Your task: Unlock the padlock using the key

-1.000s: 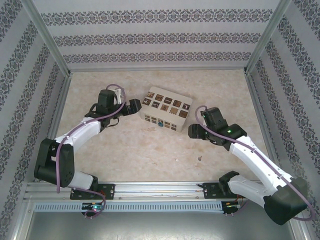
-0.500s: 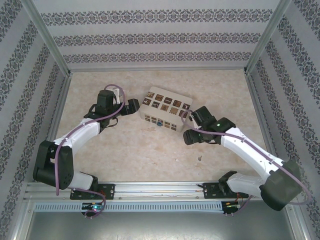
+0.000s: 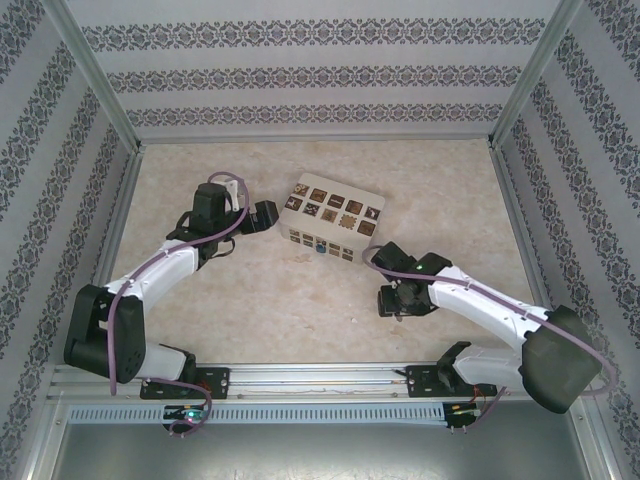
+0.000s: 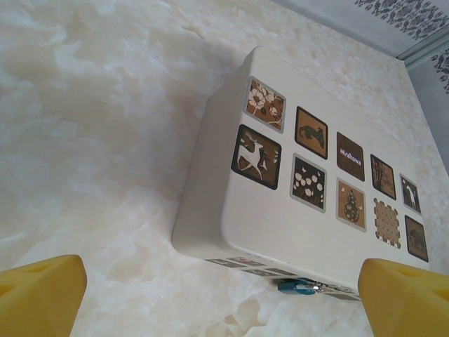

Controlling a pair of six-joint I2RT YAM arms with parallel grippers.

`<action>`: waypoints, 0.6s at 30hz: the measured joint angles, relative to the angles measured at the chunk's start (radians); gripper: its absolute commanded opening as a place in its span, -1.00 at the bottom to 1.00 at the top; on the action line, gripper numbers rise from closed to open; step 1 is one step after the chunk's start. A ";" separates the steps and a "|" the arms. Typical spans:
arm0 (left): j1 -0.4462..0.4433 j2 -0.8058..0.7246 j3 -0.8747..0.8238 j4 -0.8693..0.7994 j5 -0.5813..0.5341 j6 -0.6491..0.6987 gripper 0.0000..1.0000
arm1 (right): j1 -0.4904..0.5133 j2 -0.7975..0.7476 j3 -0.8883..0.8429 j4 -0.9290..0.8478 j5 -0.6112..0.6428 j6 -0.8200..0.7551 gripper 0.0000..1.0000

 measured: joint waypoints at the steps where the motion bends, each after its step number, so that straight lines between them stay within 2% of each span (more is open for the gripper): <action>1: 0.000 0.007 0.001 0.000 0.006 0.000 0.99 | 0.000 0.009 -0.004 0.002 0.007 0.010 0.04; 9: 0.000 0.035 0.006 0.000 0.022 -0.007 0.99 | 0.000 0.055 -0.032 0.040 0.033 0.038 -0.10; 18: 0.000 0.043 0.014 0.001 0.033 -0.007 0.99 | 0.000 0.101 -0.034 0.050 0.035 0.037 -0.15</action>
